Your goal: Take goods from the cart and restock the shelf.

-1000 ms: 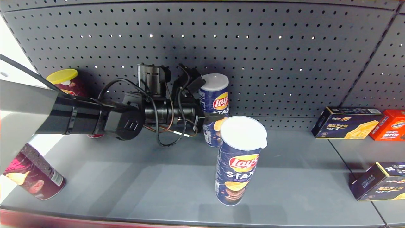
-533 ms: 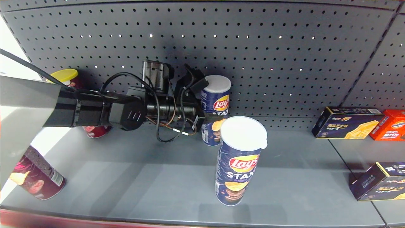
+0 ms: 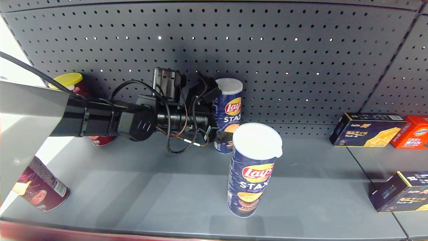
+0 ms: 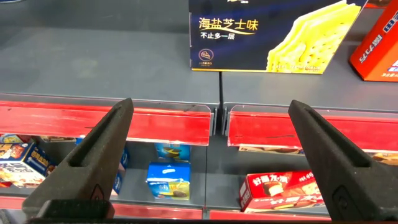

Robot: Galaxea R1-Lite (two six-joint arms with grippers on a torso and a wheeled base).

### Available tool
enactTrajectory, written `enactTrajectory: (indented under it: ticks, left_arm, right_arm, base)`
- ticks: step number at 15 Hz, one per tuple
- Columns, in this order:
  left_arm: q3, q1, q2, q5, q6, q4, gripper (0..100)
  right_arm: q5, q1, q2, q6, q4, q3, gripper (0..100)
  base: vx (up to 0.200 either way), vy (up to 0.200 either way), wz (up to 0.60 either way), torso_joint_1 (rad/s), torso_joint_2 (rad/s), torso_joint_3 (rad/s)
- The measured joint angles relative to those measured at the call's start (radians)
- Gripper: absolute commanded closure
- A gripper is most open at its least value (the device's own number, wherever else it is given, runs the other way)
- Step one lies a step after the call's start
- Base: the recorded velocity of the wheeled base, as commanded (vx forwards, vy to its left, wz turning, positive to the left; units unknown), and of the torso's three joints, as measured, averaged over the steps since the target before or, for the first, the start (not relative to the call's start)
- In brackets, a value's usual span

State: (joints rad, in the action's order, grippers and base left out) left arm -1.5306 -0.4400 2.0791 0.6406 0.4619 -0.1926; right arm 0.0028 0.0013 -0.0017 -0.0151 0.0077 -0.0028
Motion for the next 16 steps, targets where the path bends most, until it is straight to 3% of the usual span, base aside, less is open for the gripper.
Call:
enactTrajectory:
  ticks: [4,5,8,9,12,16]
  left_arm:
    - [0.126,0.020,-0.070,-0.033,0.001,-0.047,0]
    - [0.179,0.030,-0.099,-0.067,0.001,-0.071,0]
    - [0.300,0.052,-0.171,-0.241,-0.013,-0.126,0]
    - [0.321,0.052,-0.184,-0.252,-0.024,-0.149,0]
    - [0.339,0.047,-0.203,-0.313,-0.056,-0.176,0]
    - [0.314,0.036,-0.192,-0.343,-0.074,-0.178,0]
  right_arm:
    - [0.000,0.000,0.000,0.000,0.000,0.000,0]
    - [0.000,0.000,0.000,0.000,0.000,0.000,0]
    - [0.000,0.000,0.000,0.000,0.000,0.000,0]
    - [0.000,0.000,0.000,0.000,0.000,0.000,0]
    - [0.000,0.000,0.000,0.000,0.000,0.000,0]
    - [0.000,0.000,0.000,0.000,0.000,0.000,0]
  base:
    - [0.000,0.000,0.00,0.000,0.00,0.000]
    - [0.000,0.000,0.00,0.000,0.00,0.000]
    - [0.000,0.000,0.00,0.000,0.00,0.000]
    - [0.000,0.000,0.00,0.000,0.00,0.000]
    - [0.000,0.000,0.00,0.000,0.00,0.000]
    - [0.000,0.000,0.00,0.000,0.00,0.000]
